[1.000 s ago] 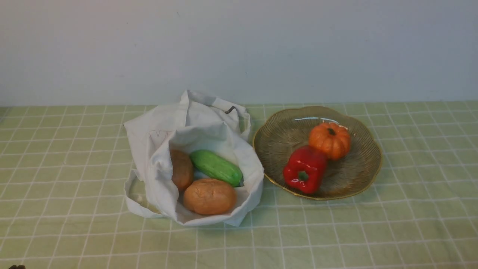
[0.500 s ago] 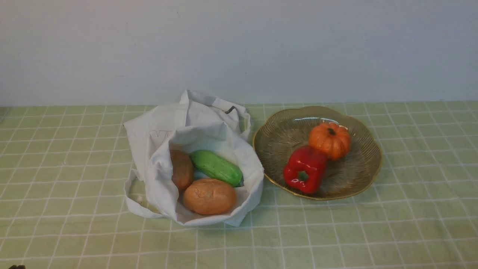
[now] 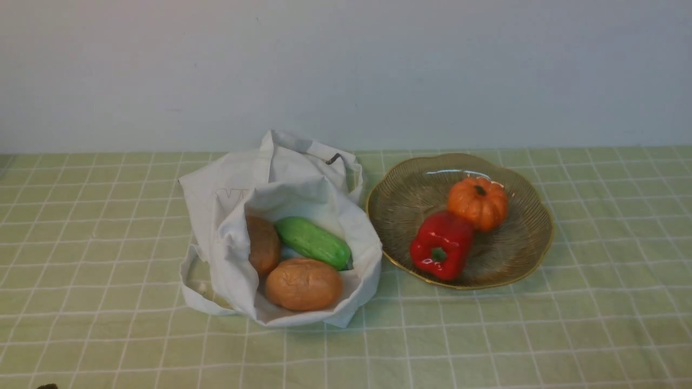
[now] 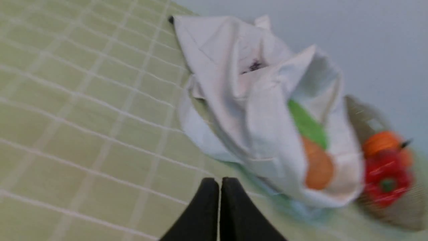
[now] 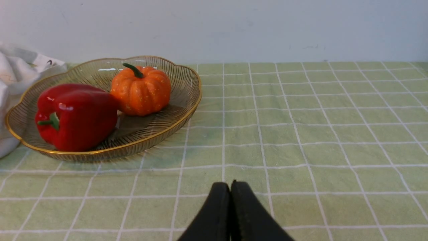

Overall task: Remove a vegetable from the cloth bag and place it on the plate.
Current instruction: Use the left arm to grab a potato from the bag

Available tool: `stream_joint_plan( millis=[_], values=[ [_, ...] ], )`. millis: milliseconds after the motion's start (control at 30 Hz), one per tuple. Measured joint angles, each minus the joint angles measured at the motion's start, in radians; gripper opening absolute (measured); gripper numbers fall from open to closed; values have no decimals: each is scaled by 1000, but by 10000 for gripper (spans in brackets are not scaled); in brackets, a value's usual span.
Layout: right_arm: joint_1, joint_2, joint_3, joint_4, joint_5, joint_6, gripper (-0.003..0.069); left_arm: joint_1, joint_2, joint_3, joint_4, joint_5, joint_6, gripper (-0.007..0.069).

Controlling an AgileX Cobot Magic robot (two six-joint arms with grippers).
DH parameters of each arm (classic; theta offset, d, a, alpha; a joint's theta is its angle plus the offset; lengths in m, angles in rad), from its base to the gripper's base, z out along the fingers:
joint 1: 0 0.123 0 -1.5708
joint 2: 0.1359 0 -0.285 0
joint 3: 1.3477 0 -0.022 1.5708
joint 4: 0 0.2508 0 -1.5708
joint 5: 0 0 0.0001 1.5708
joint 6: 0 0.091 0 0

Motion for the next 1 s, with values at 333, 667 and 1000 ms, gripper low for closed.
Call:
stream_joint_plan(
  millis=[333, 667, 1000],
  values=[
    [0, 0, 0, 0, 0, 0, -15, 0, 0, -42, -415, -39, 61, -5],
    [0, 0, 0, 0, 0, 0, -15, 0, 382, -508, -296, 263, 446, -5],
    [0, 0, 0, 0, 0, 0, -15, -14, 1151, -987, 67, 811, 607, -5]
  ],
)
